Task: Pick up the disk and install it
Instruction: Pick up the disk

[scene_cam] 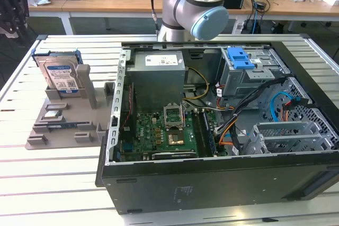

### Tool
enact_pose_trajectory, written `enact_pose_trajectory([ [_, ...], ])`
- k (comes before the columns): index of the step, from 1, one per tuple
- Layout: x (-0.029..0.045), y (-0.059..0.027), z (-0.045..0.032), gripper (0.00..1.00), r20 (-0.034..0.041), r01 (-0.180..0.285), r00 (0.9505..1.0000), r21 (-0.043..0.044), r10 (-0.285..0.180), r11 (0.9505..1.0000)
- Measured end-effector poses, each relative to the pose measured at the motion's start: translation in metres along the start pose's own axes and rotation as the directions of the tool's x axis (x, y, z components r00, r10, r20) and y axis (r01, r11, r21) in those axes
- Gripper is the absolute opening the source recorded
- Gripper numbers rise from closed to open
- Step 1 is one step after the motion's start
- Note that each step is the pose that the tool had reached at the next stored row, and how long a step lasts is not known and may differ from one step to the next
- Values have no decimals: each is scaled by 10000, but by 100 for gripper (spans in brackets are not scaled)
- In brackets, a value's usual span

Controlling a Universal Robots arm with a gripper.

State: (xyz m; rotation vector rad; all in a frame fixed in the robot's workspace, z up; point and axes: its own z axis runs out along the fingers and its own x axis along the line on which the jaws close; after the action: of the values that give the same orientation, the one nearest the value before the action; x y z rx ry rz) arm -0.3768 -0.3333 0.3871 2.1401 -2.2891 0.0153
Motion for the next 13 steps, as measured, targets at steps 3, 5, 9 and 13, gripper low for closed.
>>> enact_pose_trajectory([
  [3,0,0,0,42,0,38,10000,0,-38,10000],
  [5,0,0,0,48,0,65,10000,1,-65,10000],
  [9,0,0,0,48,0,128,9999,2,-128,9999],
  [13,-7,1,26,48,-1,124,9999,0,-124,9999],
])
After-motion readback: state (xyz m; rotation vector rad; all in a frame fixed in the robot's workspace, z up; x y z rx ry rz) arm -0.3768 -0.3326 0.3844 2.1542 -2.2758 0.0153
